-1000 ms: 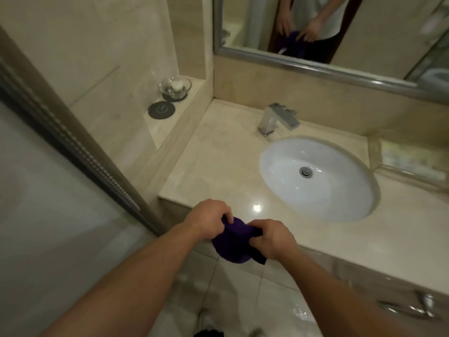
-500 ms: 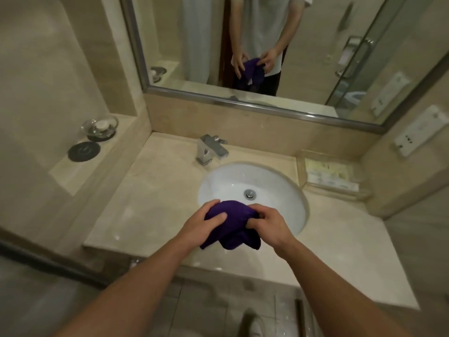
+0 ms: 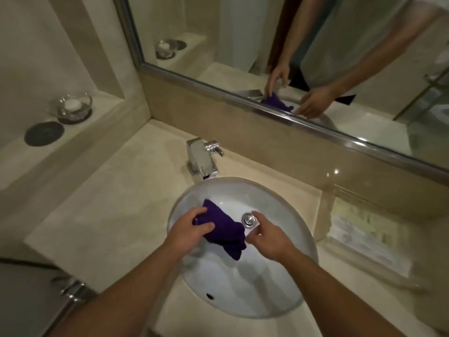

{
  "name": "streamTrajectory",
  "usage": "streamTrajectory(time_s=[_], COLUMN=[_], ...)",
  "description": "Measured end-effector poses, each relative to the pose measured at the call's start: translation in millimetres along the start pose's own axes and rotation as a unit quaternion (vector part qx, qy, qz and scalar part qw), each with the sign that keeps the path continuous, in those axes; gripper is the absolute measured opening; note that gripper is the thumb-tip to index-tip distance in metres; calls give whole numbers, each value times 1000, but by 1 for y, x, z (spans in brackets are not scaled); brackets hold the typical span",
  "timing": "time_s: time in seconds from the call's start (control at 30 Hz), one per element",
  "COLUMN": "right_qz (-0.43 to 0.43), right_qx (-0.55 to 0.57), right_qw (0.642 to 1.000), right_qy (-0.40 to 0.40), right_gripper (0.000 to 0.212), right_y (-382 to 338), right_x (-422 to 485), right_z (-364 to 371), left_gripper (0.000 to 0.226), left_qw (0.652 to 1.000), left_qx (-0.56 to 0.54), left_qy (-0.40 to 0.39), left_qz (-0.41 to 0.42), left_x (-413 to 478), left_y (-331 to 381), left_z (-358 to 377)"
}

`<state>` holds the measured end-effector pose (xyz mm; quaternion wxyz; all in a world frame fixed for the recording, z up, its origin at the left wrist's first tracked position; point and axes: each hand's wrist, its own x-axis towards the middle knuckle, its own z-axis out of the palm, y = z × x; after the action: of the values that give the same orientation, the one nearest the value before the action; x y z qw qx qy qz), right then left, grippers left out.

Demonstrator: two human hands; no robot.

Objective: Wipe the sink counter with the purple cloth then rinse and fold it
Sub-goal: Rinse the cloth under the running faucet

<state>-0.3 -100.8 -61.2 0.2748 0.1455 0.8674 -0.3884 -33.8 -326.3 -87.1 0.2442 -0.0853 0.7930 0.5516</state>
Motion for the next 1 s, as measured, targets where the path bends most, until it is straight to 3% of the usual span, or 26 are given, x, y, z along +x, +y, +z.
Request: streamTrajectory(time_s=[0.1, 0.17, 0.27, 0.4, 0.53, 0.67, 0.83, 0.93, 1.0], right_qz=[9, -20, -82, -153, -194, -221, -213, -213, -214], right_qx=[9, 22, 23, -50, -139, -175, -188, -175, -161], right_qw=[998, 994, 983, 977, 957, 941, 943, 947, 950], right_qy=[67, 109, 161, 137, 165, 187, 173, 166, 163], right_gripper=[42, 41, 54, 75, 39, 33, 31, 29, 29], right_y=[-10, -25, -57, -104, -128, -126, -125, -123, -123], right_x=[41, 67, 103, 148, 171, 179, 193, 194, 194], right_z=[-15, -23, -34, -38, -35, -38, -49, -51, -51], left_gripper=[35, 38, 51, 60, 31, 35, 57, 77, 77], left_qw=[999, 997, 991, 982, 974, 974, 971, 956, 942], left_qx=[31, 56, 127, 163, 192, 203, 221, 278, 327], left_qy=[27, 26, -5, -75, -95, -75, -49, -33, -23], left_qz=[-27, -36, -45, -57, -69, -72, -79, -83, -75], left_x=[24, 39, 57, 78, 94, 103, 117, 128, 133], left_y=[-20, -37, -60, -79, -86, -82, -78, -79, -81], left_z=[-4, -4, 3, 21, 28, 26, 27, 34, 38])
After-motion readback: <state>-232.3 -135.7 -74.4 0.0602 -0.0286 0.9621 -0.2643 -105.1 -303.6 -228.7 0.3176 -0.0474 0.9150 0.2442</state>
